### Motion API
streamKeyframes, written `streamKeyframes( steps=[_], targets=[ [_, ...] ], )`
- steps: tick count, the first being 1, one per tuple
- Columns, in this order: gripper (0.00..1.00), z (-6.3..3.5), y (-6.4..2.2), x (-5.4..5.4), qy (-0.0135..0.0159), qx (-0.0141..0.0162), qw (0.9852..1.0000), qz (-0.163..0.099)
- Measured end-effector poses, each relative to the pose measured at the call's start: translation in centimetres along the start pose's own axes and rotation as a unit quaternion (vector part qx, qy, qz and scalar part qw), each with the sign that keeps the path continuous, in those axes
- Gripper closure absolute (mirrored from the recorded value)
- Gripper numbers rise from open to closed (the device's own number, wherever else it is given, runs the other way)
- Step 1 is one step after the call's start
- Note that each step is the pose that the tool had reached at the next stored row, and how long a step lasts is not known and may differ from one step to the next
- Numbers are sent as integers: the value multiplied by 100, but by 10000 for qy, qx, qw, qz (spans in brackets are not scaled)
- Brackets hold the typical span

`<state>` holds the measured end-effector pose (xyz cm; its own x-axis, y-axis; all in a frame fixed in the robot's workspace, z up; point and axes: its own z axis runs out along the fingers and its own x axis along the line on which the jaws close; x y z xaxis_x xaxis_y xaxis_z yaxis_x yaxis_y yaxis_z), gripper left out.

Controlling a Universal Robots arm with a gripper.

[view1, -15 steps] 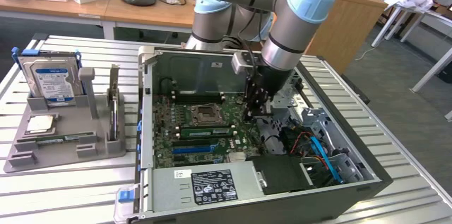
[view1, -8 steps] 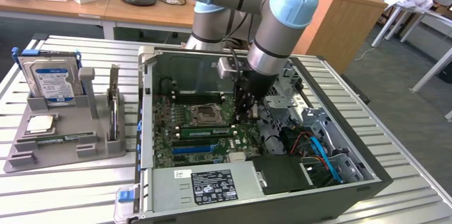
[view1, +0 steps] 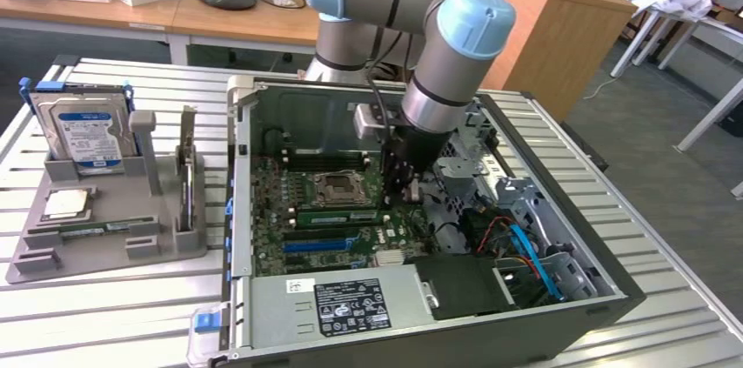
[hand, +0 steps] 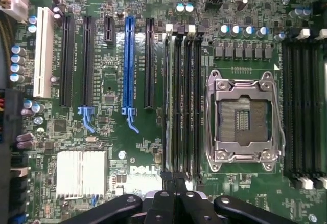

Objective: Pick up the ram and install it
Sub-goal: 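Press down the ram until it locks into place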

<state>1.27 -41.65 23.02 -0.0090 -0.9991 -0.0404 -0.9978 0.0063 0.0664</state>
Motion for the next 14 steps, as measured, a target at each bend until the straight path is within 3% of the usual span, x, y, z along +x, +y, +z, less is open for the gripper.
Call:
streamKeyframes(
  steps=[9, 14],
  targets=[
    [90, 79, 0, 4, 1, 0, 10000, 0],
    [90, -63, 10, -3, 0, 2, 10000, 0]
  ],
)
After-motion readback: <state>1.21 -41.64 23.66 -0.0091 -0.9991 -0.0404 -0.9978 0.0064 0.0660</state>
